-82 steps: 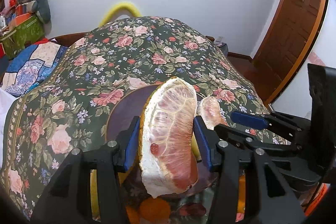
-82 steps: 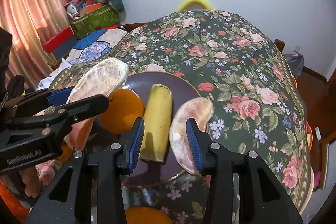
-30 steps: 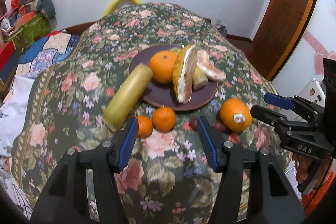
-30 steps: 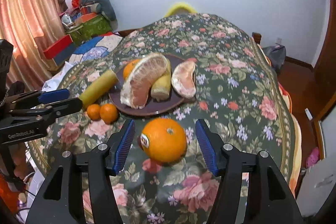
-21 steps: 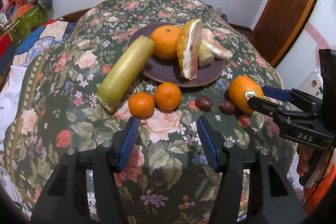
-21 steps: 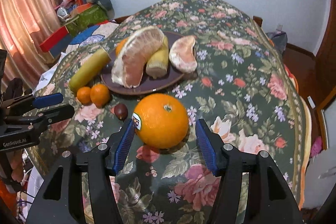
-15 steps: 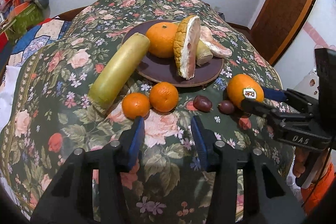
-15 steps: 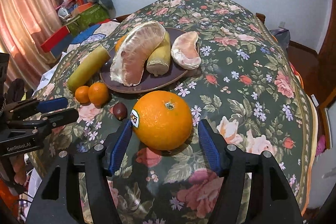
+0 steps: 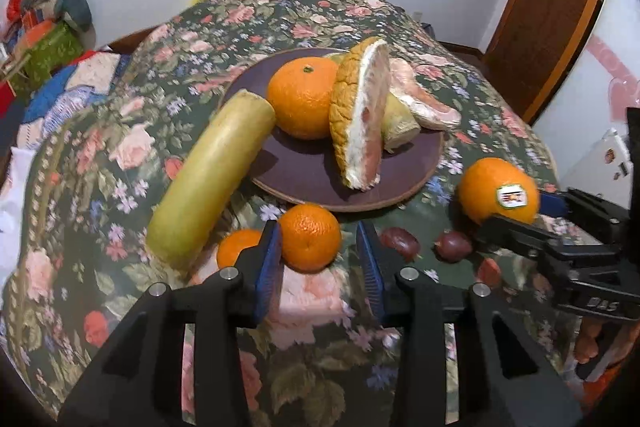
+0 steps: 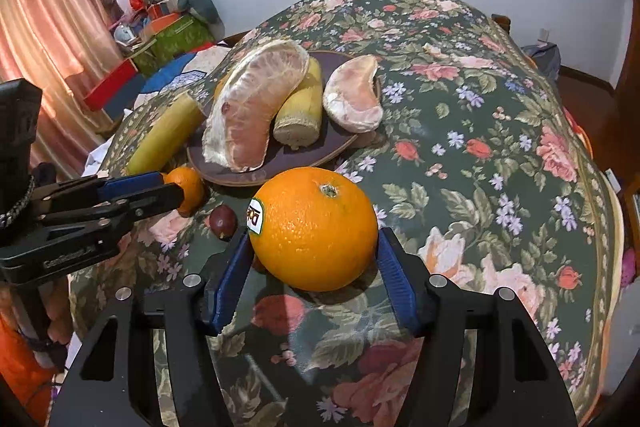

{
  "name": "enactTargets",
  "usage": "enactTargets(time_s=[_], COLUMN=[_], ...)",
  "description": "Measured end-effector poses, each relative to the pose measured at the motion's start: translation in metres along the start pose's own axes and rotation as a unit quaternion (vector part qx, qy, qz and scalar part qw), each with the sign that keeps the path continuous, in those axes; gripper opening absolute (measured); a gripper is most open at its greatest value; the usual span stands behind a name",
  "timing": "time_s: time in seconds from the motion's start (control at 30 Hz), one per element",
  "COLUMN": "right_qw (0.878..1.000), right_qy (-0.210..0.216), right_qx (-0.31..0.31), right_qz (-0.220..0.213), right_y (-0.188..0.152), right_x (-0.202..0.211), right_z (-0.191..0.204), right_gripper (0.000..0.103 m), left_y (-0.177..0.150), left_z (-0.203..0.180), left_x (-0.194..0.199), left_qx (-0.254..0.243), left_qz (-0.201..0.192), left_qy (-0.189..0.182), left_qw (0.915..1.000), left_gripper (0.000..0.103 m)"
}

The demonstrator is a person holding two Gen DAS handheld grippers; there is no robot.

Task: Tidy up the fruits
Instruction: 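Reach the right tool toward the Dole orange while the left tool approaches a mandarin, then grasp the Dole orange with the right tool while the left tool grasps a mandarin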

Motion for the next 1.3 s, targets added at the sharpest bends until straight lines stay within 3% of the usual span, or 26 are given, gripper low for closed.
enactTargets(time_s=[0.4,0.63,1.03,1.1,1.13,1.17,1.3], right_qw=[1.000,1.000,0.999,0.999,0.999,0.999,0.998], right_qy=[0.005,0.006,0.000,-0.002,0.001,0.008,0.006], right_qx=[-0.004,-0.005,0.002,0.003,0.004,0.002,0.018], right_qz=[-0.012,-0.019,-0.038,-0.045,-0.049,-0.049,-0.053], right_y=[0.011,0.016,0.032,0.037,0.040,0.044,0.058], right_x=[0.007,0.013,0.020,0.022,0.023,0.024,0.026], right_z=[-0.007,-0.007,-0.006,-0.006,-0.006,-0.005,0.000], right_gripper=[0.059,0.059,0.058,0.055,0.038,0.029,0.029], left_y=[0.008,0.006,0.015,0.021,0.023,0.026,0.035], left_z=[0.004,0.003,0.009,0.010,0.010,0.010,0.011], left_x=[-0.014,-0.012,0.018,0.024,0.026,0.029,0.033], left_qx=[-0.027,-0.044,-0.008,-0.005,-0.004,-0.004,0.003], left_qz=[0.003,-0.002,-0.032,-0.043,-0.047,-0.051,-0.063], left_qy=[0.033,0.051,0.015,0.012,0.011,0.009,0.003], left_qw=[0.9991,0.9977,0.9993,0.9990,0.9988,0.9987,0.9980], left_gripper=[0.039,0.032,0.032,0.032,0.032,0.032,0.032])
Point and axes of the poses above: each gripper's, at about its wrist camera, not at the fingertips, and x roughly against the way its jaws point, z to its left, y to its top, the point moved 8 cm from there along -x, roughly the way its jaws point, and after that the axes turned 4 degrees about -x, right-handed, at the moved point
